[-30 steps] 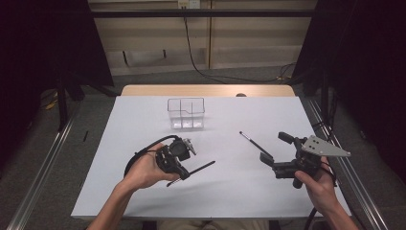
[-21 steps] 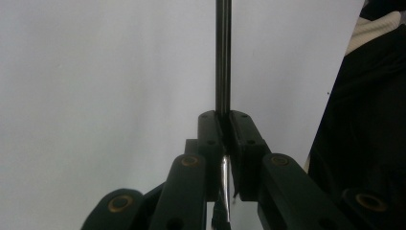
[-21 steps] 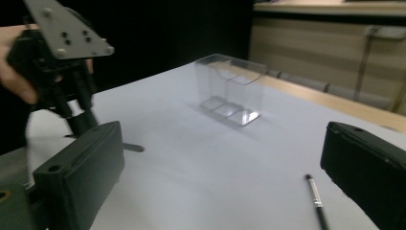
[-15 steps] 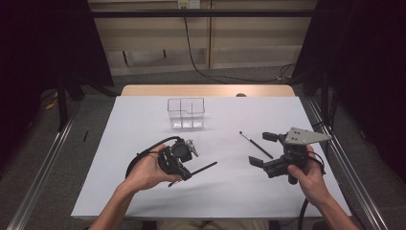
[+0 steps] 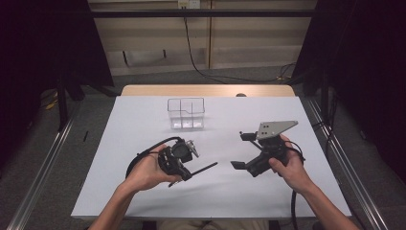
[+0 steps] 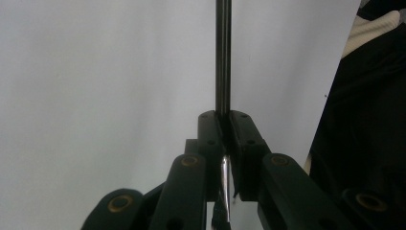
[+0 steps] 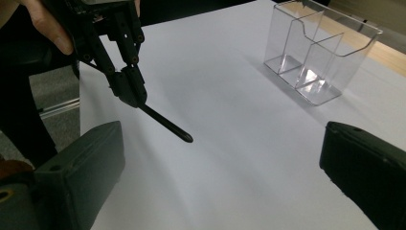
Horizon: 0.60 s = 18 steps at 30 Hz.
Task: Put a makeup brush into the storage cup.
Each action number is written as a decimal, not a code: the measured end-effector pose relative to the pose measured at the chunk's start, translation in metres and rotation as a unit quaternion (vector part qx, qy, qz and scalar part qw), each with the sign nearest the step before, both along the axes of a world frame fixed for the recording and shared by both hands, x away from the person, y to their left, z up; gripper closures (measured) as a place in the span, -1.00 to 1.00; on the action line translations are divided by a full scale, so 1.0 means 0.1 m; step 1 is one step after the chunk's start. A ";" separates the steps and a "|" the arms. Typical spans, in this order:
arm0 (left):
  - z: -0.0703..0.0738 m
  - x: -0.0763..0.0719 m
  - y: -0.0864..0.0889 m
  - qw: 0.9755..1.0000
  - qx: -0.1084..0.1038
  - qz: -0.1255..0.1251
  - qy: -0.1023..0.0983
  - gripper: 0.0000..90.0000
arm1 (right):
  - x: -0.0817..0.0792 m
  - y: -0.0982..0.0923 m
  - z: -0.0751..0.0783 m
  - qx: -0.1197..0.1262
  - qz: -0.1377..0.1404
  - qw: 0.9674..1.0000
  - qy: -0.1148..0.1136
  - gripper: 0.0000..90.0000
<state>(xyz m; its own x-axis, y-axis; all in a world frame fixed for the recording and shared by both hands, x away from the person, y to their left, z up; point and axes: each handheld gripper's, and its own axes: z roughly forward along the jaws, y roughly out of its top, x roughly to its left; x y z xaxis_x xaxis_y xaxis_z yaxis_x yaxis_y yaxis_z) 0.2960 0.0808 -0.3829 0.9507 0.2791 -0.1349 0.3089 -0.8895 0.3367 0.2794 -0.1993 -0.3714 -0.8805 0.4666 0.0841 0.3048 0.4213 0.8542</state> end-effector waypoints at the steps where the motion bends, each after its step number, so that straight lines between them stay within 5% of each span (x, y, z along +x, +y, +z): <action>1: 0.00 0.00 0.00 1.000 0.002 -0.001 -0.001 0.87 | 0.03 0.02 0.00 -0.004 0.004 1.000 0.002 -0.97; 10: -0.02 0.00 -0.02 1.000 0.011 -0.009 -0.001 0.87 | 0.21 0.22 -0.11 -0.075 0.053 0.995 0.038 -0.93; 18: -0.03 0.00 -0.04 1.000 0.014 -0.011 0.001 0.87 | 0.26 0.29 -0.14 -0.124 0.116 0.984 0.053 -0.90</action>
